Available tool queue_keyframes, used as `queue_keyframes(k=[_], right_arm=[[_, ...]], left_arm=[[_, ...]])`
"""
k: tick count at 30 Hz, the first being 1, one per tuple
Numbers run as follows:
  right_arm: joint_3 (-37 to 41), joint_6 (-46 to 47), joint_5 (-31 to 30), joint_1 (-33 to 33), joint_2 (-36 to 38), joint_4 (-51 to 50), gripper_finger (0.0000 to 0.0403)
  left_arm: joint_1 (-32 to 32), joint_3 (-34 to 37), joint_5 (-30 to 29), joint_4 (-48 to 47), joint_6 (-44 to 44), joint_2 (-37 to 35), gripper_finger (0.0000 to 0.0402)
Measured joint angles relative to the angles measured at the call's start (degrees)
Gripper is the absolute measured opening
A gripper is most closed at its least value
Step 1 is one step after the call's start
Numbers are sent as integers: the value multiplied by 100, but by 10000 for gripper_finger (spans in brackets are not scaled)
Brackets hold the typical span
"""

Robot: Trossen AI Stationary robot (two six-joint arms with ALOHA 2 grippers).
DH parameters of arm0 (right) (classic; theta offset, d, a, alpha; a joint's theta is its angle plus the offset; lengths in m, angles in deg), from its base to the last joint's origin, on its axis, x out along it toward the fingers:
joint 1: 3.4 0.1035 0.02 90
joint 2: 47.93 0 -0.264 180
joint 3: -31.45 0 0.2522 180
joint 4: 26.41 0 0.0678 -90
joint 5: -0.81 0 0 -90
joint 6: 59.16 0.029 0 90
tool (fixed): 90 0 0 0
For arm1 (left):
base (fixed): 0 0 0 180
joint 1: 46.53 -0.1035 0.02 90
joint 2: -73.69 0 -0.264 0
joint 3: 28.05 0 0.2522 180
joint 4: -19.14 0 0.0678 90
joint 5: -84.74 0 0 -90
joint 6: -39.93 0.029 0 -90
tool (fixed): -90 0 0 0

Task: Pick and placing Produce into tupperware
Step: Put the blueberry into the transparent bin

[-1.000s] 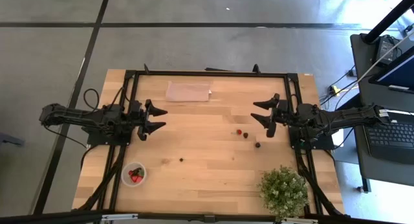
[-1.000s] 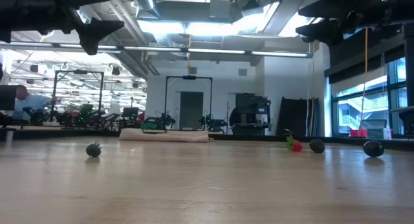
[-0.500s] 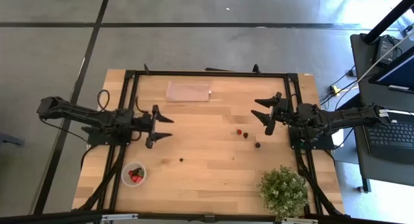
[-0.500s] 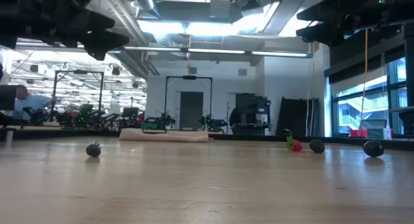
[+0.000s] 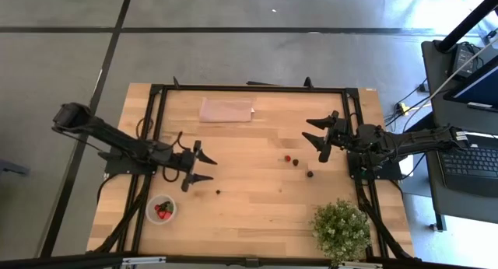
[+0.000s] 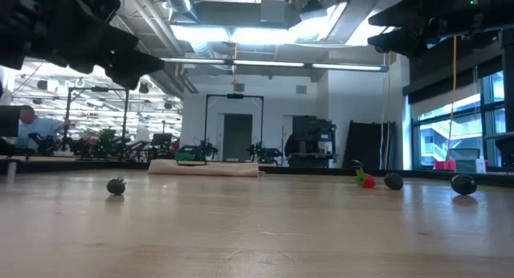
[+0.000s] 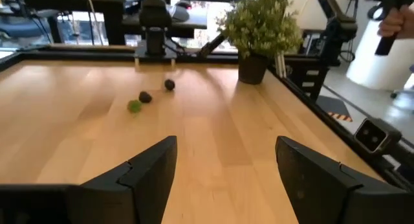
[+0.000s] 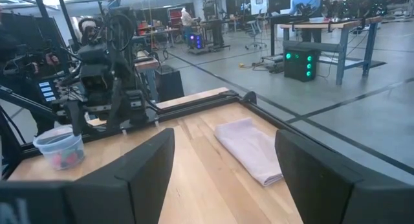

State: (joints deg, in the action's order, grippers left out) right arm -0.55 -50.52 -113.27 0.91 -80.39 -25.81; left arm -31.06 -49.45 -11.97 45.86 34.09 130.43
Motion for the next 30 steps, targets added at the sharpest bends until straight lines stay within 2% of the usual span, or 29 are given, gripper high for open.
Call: queue_keyframes(k=[9, 19, 30], right_arm=[[0, 4, 2, 0, -4, -33, 269], [0, 7, 2, -1, -4, -60, 269], [0, 31, 6, 0, -4, -248, 269]], left_arm=[[250, -14, -307, 1028, -2, 1303, 254], [455, -906, -259, 938, -21, 2726, 254], [609, -930, -438, 2068, -325, 3707, 254]])
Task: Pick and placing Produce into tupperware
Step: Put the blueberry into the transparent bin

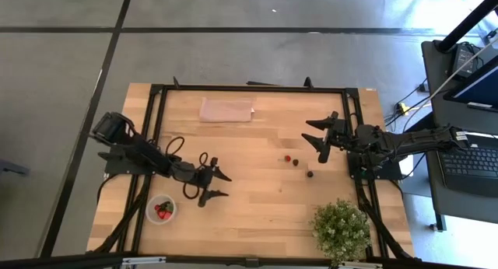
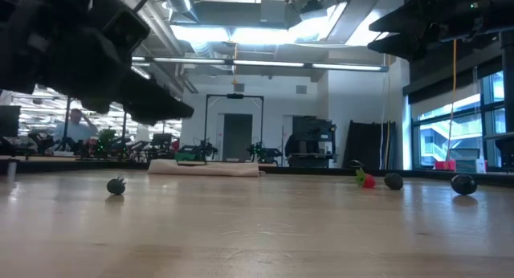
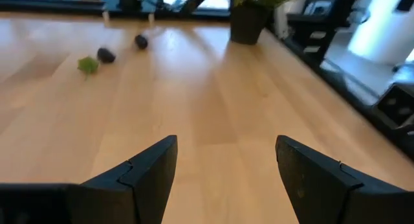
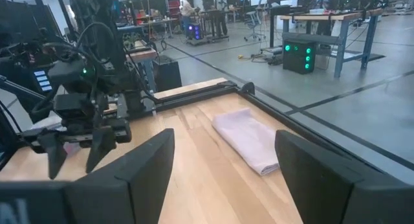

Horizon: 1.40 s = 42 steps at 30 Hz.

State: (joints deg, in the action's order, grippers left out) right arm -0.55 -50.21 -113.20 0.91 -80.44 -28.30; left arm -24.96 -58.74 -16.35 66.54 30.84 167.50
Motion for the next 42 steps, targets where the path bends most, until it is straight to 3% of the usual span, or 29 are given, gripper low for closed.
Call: queue_keyframes(k=[19, 30, 42], right_arm=[[0, 1, 0, 1, 1, -10, 269], [0, -2, 0, -1, 2, -15, 269], [0, -2, -2, 1, 2, -15, 269]], left_arm=[[379, 39, -476, 33, -570, 1157, 254], [784, 398, -1102, 143, -1132, 1188, 246], [796, 385, -1084, -214, -1153, 1166, 213]])
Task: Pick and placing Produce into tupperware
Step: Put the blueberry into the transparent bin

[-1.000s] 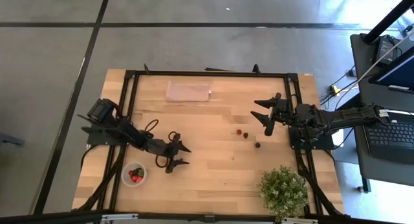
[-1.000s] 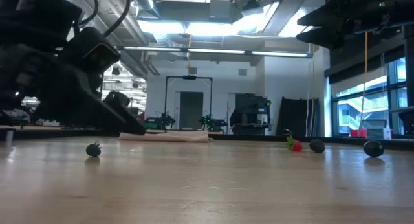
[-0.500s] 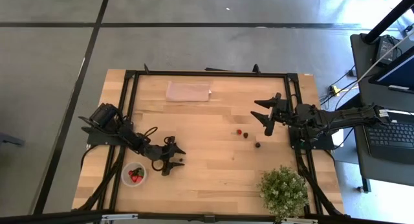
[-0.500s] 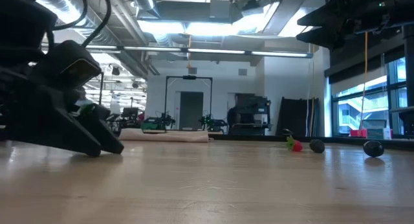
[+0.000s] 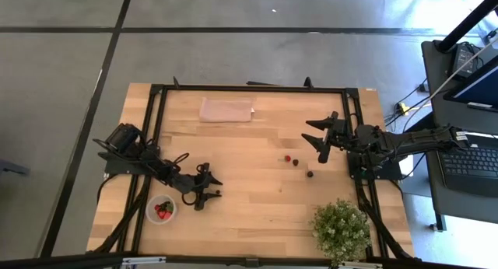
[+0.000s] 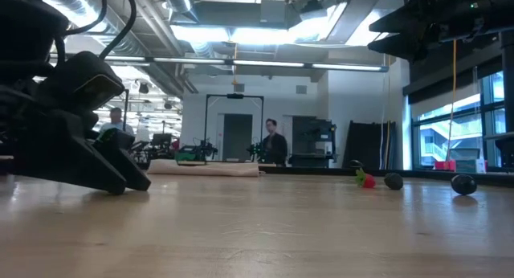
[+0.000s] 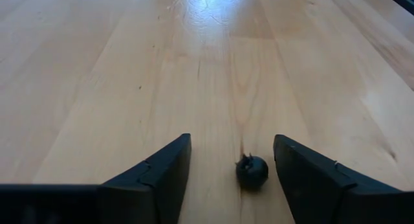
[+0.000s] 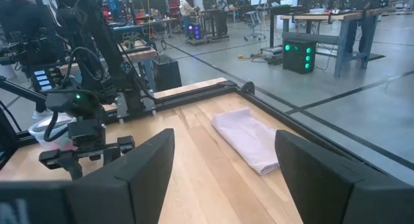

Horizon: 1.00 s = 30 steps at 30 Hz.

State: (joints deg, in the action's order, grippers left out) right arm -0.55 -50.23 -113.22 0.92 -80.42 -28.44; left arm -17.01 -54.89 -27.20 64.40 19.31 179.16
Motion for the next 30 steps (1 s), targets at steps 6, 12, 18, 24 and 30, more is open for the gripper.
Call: queue_keyframes(k=[6, 12, 18, 24, 30], right_arm=[[0, 0, 0, -2, -2, 0, 269], [0, -5, 0, -2, 0, 0, 269], [0, -14, 0, -1, 0, 0, 269], [0, -8, 0, 0, -2, 0, 269], [0, -15, 0, -2, -2, 0, 269]], left_arm=[[30, 2, -13, -18, 2, 7, 207], [61, 2, -85, -72, -11, 7, 206], [95, 2, -163, -42, -151, 87, 206], [233, -13, -267, -11, -179, 144, 206], [262, -15, -306, -20, -221, 144, 206]])
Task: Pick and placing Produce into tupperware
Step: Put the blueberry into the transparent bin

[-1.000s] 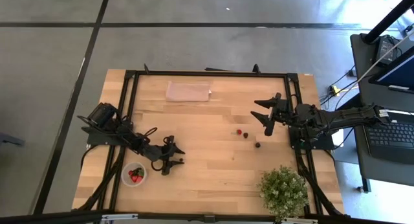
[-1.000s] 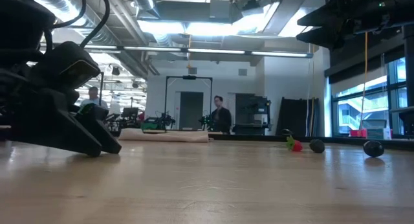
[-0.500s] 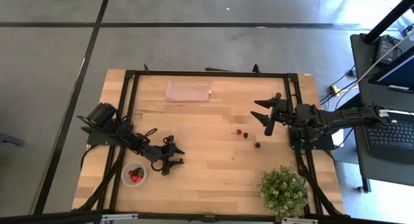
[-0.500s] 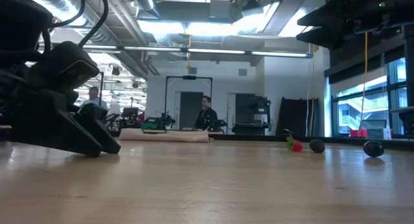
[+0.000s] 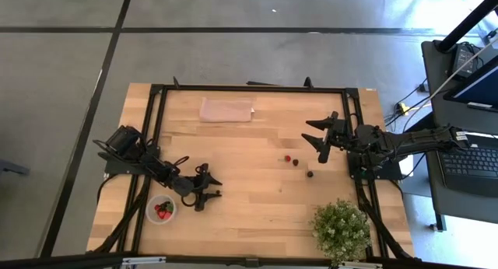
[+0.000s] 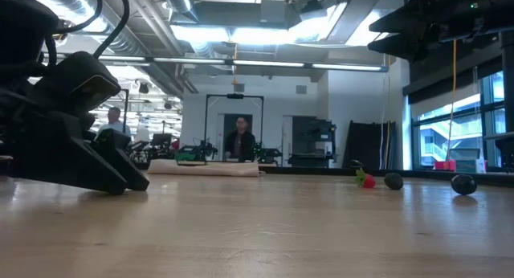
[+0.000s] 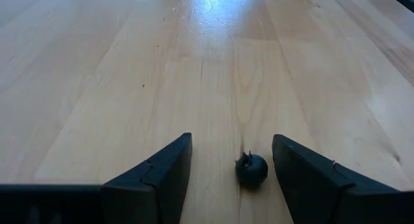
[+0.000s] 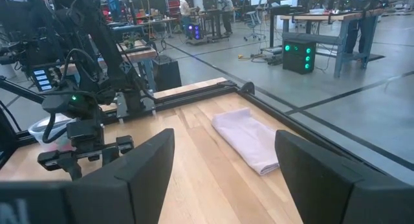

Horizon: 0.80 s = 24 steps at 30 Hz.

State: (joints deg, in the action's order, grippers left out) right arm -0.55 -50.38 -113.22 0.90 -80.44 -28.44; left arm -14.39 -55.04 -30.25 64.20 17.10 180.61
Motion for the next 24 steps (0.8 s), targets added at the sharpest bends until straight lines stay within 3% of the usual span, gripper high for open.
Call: queue_keyframes(k=[7, 24], right_arm=[[0, 2, 0, 2, 0, 0, 269], [0, 0, 0, 0, 2, -48, 269]], left_arm=[[2, 0, 0, -18, 44, 0, 203], [9, -22, -136, -157, 24, 0, 131]])
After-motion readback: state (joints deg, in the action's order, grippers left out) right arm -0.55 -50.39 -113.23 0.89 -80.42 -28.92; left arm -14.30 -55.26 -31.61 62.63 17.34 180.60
